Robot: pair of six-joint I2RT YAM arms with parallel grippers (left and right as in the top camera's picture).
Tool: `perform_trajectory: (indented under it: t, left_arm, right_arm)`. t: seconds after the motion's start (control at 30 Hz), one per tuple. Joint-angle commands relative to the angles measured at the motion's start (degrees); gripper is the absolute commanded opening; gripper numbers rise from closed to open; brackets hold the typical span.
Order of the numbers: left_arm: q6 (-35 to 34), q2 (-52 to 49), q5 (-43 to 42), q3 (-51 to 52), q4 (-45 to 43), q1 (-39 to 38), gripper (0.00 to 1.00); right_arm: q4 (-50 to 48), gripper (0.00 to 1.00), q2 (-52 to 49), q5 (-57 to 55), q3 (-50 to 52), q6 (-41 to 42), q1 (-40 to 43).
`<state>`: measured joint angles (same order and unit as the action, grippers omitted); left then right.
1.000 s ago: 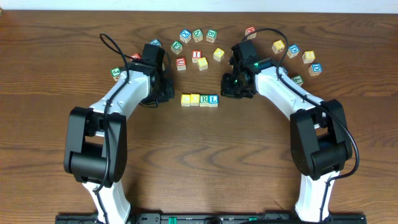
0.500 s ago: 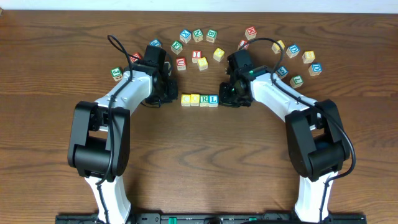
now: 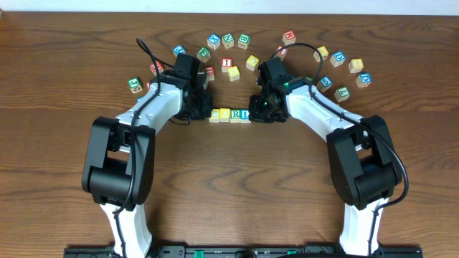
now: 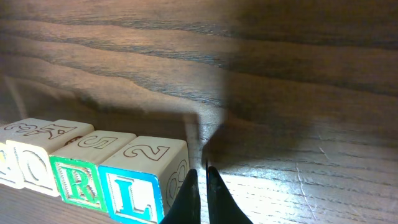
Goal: Spell out CORL
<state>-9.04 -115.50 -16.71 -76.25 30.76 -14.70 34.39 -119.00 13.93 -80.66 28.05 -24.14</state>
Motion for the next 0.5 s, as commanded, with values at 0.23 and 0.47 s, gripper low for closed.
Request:
perform_trajectory:
  t: [0.23,0.47]
  left_arm:
    - [1.79,-0.59,-0.87,0.28,-0.24,-0.83,0.07]
    - [2.89,-0.59,-0.85,0.28,-0.28,-2.16,0.07]
  right_arm:
    - [-0.37,0.01,0.04,-0.61,0.24,-0.04,-0.87]
    - [-0.35,0.02,0.04,-1.18,0.22,-0.02,-1.14]
